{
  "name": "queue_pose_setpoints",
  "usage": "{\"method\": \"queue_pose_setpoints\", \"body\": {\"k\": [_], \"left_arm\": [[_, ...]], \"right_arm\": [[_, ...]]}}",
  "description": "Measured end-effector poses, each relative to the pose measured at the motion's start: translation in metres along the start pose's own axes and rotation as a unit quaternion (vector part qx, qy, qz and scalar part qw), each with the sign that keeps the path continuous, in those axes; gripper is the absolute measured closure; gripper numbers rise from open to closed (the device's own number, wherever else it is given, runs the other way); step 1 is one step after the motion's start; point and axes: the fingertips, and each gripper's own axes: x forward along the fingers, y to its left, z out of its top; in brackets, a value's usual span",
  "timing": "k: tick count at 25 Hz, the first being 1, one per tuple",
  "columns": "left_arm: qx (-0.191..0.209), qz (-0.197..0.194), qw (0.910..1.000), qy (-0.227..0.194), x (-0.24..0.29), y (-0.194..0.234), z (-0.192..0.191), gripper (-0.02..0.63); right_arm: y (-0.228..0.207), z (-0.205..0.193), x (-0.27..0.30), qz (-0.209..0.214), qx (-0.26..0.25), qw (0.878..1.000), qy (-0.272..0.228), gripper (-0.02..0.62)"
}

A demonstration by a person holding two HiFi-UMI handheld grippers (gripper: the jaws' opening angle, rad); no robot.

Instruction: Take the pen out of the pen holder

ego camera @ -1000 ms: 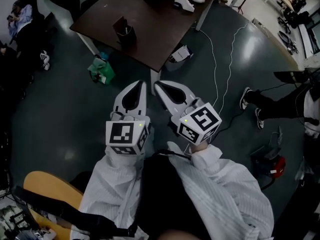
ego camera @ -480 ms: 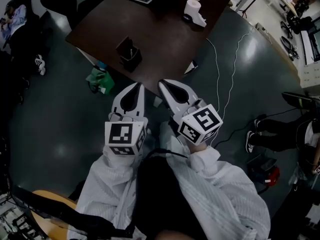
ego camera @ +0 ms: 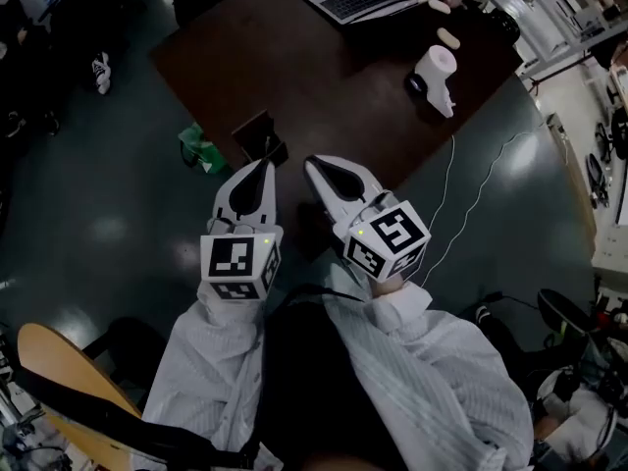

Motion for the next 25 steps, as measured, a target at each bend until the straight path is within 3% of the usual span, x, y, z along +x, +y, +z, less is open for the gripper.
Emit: {"method": "queue_pose_setpoints", "body": {"k": [4,11,16,25], "left_arm": [[-0.039,0.091,0.9951,0.000,0.032,-0.001,0.009,0.601],[-0.067,0.212,0.9748,0.018,0.062,-0.003,0.006,0.601],[-0.074,0.251,0.9647,0.030,0.061,0.005,-0.008,0.601],[-0.097,0.278,0.9545,0.045,0.063,0.023,-0.027,0.600]], "right_arm": [[-0.035,0.015,0.009,0.082,0.001,0.996,0.047,0.592],[-0.083,0.015,0.016,0.190,0.005,0.975,0.118,0.592],[-0.089,-0.006,0.019,0.215,0.018,0.965,0.146,0.592],[-0.068,-0.015,0.009,0.257,-0.019,0.951,0.174,0.592]]}}
